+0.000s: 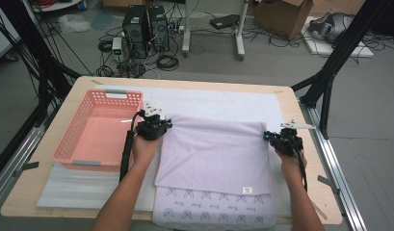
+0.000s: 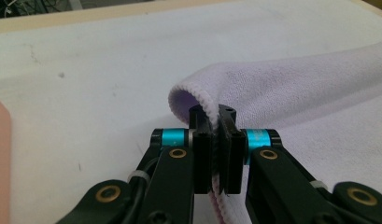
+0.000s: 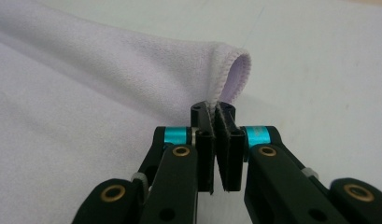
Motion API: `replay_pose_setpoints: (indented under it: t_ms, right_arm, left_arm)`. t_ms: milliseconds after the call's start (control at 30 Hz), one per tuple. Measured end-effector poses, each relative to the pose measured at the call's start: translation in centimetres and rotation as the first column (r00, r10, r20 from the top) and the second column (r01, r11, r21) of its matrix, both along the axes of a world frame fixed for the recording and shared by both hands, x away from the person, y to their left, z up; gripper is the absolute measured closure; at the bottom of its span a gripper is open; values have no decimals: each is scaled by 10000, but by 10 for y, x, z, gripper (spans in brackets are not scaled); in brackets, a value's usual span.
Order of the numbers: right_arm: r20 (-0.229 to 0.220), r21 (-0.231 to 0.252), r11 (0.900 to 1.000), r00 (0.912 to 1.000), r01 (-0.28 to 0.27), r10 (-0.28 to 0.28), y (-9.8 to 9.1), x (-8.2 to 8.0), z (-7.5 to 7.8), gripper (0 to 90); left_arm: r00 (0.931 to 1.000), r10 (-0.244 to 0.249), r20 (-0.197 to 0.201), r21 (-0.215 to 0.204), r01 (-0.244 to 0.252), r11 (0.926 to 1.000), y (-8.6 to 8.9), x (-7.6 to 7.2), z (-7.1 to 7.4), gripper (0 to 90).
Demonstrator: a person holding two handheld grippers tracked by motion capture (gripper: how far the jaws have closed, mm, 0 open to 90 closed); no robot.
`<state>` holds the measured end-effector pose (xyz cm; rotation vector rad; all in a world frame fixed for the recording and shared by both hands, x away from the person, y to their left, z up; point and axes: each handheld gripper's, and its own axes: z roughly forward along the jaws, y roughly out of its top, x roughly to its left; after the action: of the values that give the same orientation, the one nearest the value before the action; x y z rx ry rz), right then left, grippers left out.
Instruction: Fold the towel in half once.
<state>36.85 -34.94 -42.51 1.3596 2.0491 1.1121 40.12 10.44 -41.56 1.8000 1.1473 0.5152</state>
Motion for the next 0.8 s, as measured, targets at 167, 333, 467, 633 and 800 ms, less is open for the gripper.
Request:
replay_pose_setpoints:
  t_ms: [167, 333, 467, 633, 800]
  right_arm:
    - [-115, -114, 9999, 9999, 97, -98, 3, 26, -1, 868]
    - [-14, -157, 9996, 9997, 246, -246, 5, 45, -2, 868]
    - [22, 109, 9994, 9994, 341, -341, 2, 54, -1, 868]
    - [22, 235, 9989, 9992, 394, -394, 0, 61, 0, 855]
    - [-82, 761, 9969, 9998, 193, -188, -2, 57, 3, 634]
  left_arm:
    - [9995, -81, 290, 225, 75, 9997, 0, 18, -8, 856]
    - [9993, -24, 363, -51, 26, 10000, 1, 32, -7, 855]
    - [9993, -111, 349, -390, 125, 9992, 1, 42, -6, 855]
    - [9986, -453, 266, -834, 473, 9954, 2, 46, -7, 852]
    - [9930, -1164, -184, -1605, 1120, 9807, -1, 44, -7, 650]
